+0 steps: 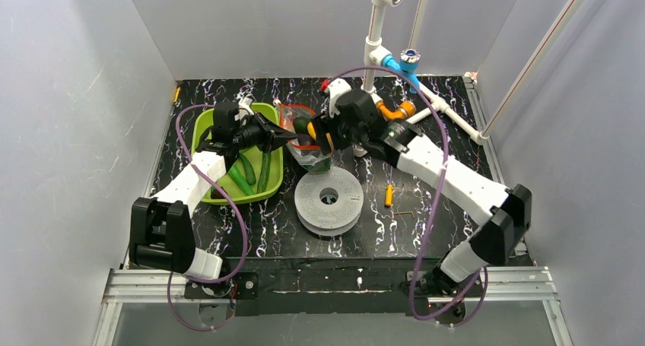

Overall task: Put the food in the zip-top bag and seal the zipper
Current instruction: Adjust the zipper food storage bag at the center of the board.

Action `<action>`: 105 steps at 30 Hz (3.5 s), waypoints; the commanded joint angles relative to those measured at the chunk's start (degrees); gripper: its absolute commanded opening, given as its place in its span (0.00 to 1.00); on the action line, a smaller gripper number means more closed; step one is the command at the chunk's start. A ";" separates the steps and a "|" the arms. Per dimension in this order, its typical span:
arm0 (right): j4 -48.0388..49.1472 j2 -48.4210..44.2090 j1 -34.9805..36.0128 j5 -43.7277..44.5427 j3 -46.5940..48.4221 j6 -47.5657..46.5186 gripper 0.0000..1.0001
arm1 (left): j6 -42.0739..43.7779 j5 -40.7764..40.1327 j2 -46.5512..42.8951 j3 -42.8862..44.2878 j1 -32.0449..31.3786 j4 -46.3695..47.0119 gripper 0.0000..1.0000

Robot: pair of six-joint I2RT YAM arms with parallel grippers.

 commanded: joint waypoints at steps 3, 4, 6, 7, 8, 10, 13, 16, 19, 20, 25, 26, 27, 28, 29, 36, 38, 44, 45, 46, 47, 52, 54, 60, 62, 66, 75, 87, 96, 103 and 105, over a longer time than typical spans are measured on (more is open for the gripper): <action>9.85 -9.61 6.62 3.79 -12.32 -1.21 0.82 | 0.04 2.11 -2.23 0.61 0.21 -1.06 0.00; 9.84 -10.06 6.62 4.31 -12.87 -1.90 0.83 | 0.03 2.34 -2.08 0.77 0.18 -1.22 0.00; 10.34 -10.30 6.58 4.09 -14.22 -4.28 0.83 | 0.08 2.47 -2.20 0.91 0.20 -1.47 0.00; 10.82 -10.06 6.63 3.74 -14.85 -5.38 0.82 | 0.04 2.35 -2.38 0.85 0.19 -1.48 0.00; 11.34 -9.48 6.62 3.70 -15.28 -6.14 0.81 | -0.11 2.25 -2.54 0.77 0.18 -1.44 0.00; 12.41 -7.45 6.59 6.32 -15.44 -6.48 0.78 | -0.32 2.20 -2.74 0.57 0.17 -1.11 0.00; 11.38 -4.59 6.41 10.27 -12.88 -5.62 0.70 | -0.03 2.27 -2.72 0.79 0.19 -1.83 0.00; 11.66 -2.21 6.11 10.66 -11.27 -5.22 0.63 | -0.07 2.12 -2.67 0.96 0.24 -1.81 0.00; 12.15 0.12 5.94 12.28 -9.80 -5.00 0.45 | -0.10 2.04 -2.42 1.18 0.18 -2.03 0.00; 12.27 0.67 5.93 13.11 -9.19 -5.13 0.36 | -0.10 1.99 -2.38 1.28 0.19 -2.16 0.00; 19.59 -0.50 5.73 15.35 -9.01 -11.16 0.02 | 0.38 1.10 -2.76 1.73 0.21 -2.70 0.00; 20.89 -0.58 5.48 15.69 -8.53 -13.21 0.01 | 0.34 0.72 -2.88 1.78 0.21 -2.60 0.01; 21.19 -0.36 5.20 16.34 -7.31 -14.70 0.01 | 0.10 0.59 -2.92 1.96 0.18 -2.41 0.01; 21.00 -0.08 4.95 16.78 -5.93 -15.96 0.01 | -0.29 0.57 -2.96 2.22 0.21 -2.22 0.01; 20.73 0.12 4.82 17.08 -4.56 -17.47 0.01 | -0.62 0.58 -3.15 2.56 0.25 -1.99 0.01; 20.62 -2.17 2.73 11.55 -7.59 -21.20 0.01 | 2.42 -1.13 -5.78 3.72 0.55 -5.24 0.31; 20.52 -2.32 0.29 8.05 -11.21 -17.54 0.01 | 4.37 -0.99 -6.43 2.36 1.11 -7.22 0.38; 19.57 -3.74 -3.22 0.22 -14.73 -12.75 0.01 | 10.94 -0.49 -10.10 -3.59 2.67 -7.61 0.41; 18.64 -3.51 -3.39 0.07 -13.96 -12.72 0.01 | 13.45 -0.50 -11.07 -3.88 2.72 -8.13 0.41; 17.41 -3.16 -3.60 0.00 -12.88 -12.60 0.01 | 16.42 -0.70 -12.29 -4.04 2.77 -8.92 0.41; 16.25 -2.85 -3.78 -0.07 -12.06 -12.40 0.01 | 19.96 -1.21 -13.69 -4.16 2.81 -9.72 0.42; 13.51 -3.49 -4.62 -2.67 -11.00 -10.19 0.01 | 40.75 -6.61 -24.38 -10.10 2.91 -3.18 0.80; 12.94 -3.89 -4.80 -4.23 -10.86 -9.47 0.01 | 47.51 -8.45 -27.95 -15.46 3.05 5.52 0.93; 10.93 -3.74 -5.00 -6.45 -9.80 -7.45 0.01 | 53.76 -1.67 -19.48 -16.47 4.82 24.07 0.91; 10.48 -3.83 -5.04 -6.54 -9.61 -7.43 0.01 | 51.63 5.35 -12.57 -13.18 6.99 27.91 0.89; 9.83 -3.94 -5.37 -7.39 -9.36 -7.23 0.01 | 43.08 20.82 1.20 -10.24 10.91 50.59 0.84; 7.11 -3.93 -5.53 -7.54 -6.88 -8.08 0.01 | 34.62 29.41 15.80 -3.85 13.55 70.15 0.82; 3.84 -2.18 -5.60 -7.91 -3.86 -8.57 0.01 | 24.51 29.33 26.31 2.77 11.40 83.49 0.73; 2.82 -2.44 -5.51 -8.34 -4.33 -8.48 0.01 | 24.47 26.55 29.82 5.71 8.10 83.55 0.75; 2.36 -2.56 -5.51 -8.48 -4.18 -8.27 0.01 | 24.23 27.72 29.46 5.63 7.27 83.55 0.26; 2.57 -2.83 -5.51 -8.28 -4.61 -8.32 0.01 | 25.32 27.66 28.14 3.70 7.29 83.51 0.13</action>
